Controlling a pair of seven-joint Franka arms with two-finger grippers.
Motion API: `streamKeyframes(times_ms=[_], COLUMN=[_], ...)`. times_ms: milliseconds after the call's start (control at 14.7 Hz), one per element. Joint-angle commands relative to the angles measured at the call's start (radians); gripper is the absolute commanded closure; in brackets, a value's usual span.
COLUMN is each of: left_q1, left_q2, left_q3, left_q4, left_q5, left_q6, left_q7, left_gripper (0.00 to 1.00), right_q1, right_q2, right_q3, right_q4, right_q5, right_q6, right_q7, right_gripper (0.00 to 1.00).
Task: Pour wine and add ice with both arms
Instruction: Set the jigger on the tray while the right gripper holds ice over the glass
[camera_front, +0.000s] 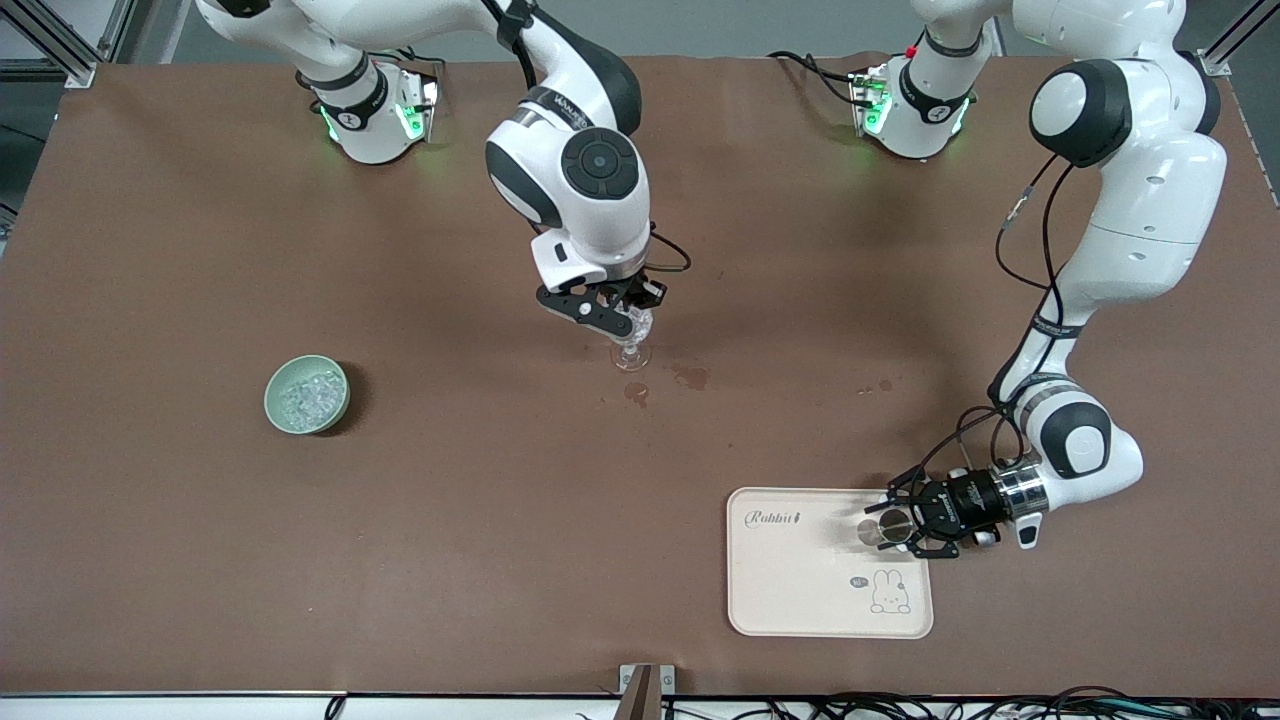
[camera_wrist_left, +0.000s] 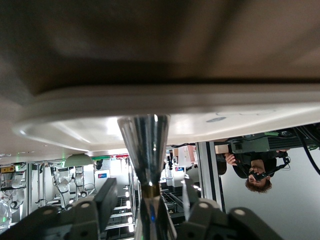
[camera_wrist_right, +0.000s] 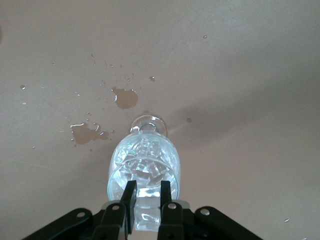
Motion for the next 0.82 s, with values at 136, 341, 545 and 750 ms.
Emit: streamKeyframes(times_ms=[136,341,545,750], left_q1=[0.068,0.088,0.082,0.067], left_q2=[-0.157,-0.275,-0.433,-0.562], left_q3=[0.008,0.002,-0.006,-0.039], left_q4=[-0.007,-0.006,-0.007,-0.007], left_q5=[0.321,0.688,0.966,1.207], left_q6=[-0.025,-0.085,-0.209,-0.29], left_q7=[-0.014,-0.007,0.005,0.156], left_gripper=[0.0,0.0,0.0,0.0], right_q1=[0.002,0.002,0.0,-0.024], right_q2=[0.009,0.009,0.009,-0.049], right_q3=[0.008,0.008,0.008,0.006], right_q4=[0.006,0.004,0.01,0.024], right_q5=[-0.017,-0.017,-0.019,-0.019], right_q6=[-0.008,-0.009,-0.009,-0.038], right_q7=[0.011,0.014,0.016,0.005], right_gripper=[0.7,0.6,0.33,0.0])
